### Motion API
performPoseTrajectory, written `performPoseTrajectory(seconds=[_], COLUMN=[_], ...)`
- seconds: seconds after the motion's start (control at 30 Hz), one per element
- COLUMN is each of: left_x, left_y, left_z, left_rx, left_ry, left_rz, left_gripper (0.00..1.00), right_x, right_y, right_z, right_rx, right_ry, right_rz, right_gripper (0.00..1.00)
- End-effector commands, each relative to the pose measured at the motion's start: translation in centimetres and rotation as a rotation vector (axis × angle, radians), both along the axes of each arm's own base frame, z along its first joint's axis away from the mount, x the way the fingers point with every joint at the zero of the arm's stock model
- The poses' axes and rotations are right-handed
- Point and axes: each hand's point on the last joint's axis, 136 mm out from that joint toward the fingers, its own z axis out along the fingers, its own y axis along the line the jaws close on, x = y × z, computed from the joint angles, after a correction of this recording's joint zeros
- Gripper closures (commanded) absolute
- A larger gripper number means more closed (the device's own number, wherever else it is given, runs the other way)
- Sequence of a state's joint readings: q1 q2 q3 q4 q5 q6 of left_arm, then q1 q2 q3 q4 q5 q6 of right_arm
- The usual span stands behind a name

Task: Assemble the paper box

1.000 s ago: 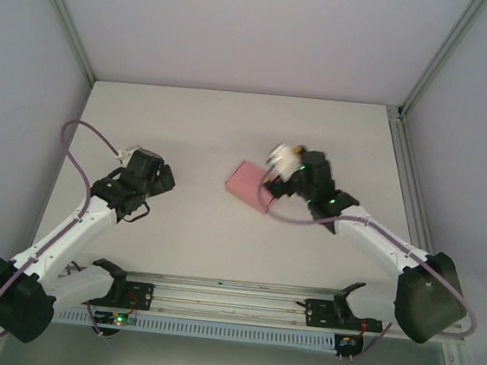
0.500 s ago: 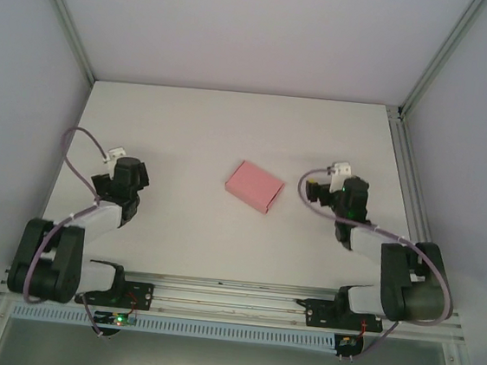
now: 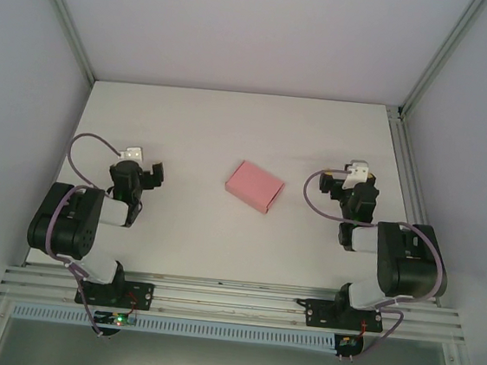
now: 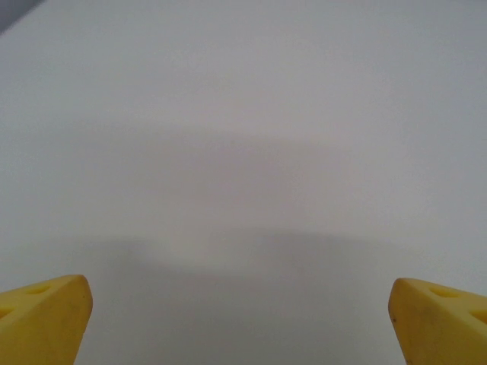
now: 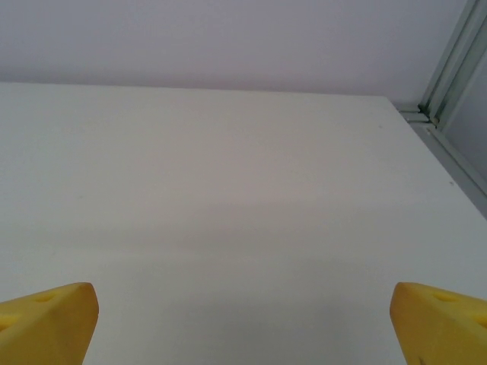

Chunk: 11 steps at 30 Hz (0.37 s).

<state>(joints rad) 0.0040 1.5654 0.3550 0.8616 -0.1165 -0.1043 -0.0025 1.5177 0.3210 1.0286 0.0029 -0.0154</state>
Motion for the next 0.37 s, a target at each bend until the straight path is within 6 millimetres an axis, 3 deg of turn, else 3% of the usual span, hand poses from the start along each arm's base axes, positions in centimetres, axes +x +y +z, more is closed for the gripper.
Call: performPoseTrajectory(seconds=[0.0, 0.33], left_x=[1.11, 1.16], left_y=[-0.11, -0.22], left_z=[2.07, 2.13], left_rx=[0.022, 0.025], left_ry=[-0.071, -0.069], left_rz=[-0.026, -0.032], left_gripper=[0.00, 0.01], right_x=[0.21, 0.20], right_y=[-0.02, -0.14], right_z=[0.51, 0.51], right_rx=[0.027, 0.026], right_ry=[-0.021, -0.020], right_rz=[-0.011, -0.019], right_gripper=[0.02, 0.02])
